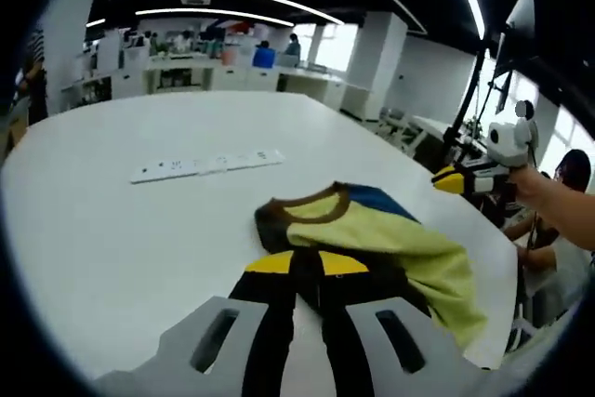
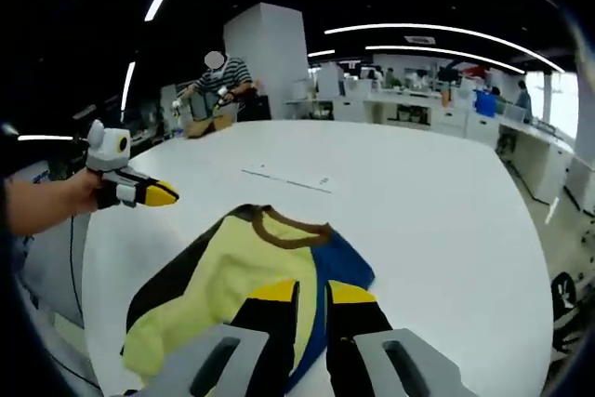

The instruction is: Fold the garment on the visible template until the final outline fits inside the template.

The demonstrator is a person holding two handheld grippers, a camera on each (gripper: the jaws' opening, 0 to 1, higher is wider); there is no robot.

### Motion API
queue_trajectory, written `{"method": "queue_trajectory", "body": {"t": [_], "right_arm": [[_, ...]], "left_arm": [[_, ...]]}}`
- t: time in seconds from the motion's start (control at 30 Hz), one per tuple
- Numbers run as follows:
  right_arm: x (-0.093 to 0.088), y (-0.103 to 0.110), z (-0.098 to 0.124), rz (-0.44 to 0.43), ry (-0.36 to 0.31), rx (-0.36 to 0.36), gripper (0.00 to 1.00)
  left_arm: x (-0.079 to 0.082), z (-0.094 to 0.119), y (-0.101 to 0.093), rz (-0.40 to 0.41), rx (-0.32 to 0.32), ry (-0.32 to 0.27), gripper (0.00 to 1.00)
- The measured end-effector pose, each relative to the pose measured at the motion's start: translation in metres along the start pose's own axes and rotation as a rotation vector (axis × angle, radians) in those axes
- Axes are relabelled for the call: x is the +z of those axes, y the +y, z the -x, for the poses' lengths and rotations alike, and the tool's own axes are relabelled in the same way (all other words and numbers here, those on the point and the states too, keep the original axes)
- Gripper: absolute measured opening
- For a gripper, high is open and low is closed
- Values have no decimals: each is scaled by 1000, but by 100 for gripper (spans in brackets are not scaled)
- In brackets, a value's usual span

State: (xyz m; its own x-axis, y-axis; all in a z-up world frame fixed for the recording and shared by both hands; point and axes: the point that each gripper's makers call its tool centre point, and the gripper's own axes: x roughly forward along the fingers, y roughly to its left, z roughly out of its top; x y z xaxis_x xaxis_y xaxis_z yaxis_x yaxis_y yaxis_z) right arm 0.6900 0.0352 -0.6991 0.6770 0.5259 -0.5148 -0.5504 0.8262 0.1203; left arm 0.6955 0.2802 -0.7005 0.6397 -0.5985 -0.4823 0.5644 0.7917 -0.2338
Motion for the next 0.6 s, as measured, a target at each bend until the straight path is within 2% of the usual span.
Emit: {"method": "queue_trajectory", "body": {"t": [0.17, 0.4, 0.6], "right_arm": [[-16, 7, 11, -13, 6, 2, 6], [-44, 17, 20, -35, 34, 13, 6], [-62, 33, 27, -58, 53, 59, 7]], "left_arm": [[-17, 9, -12, 8, -10, 8, 5], [-41, 12, -25, 23, -31, 31, 5], [-48, 13, -32, 37, -38, 36, 5]]}}
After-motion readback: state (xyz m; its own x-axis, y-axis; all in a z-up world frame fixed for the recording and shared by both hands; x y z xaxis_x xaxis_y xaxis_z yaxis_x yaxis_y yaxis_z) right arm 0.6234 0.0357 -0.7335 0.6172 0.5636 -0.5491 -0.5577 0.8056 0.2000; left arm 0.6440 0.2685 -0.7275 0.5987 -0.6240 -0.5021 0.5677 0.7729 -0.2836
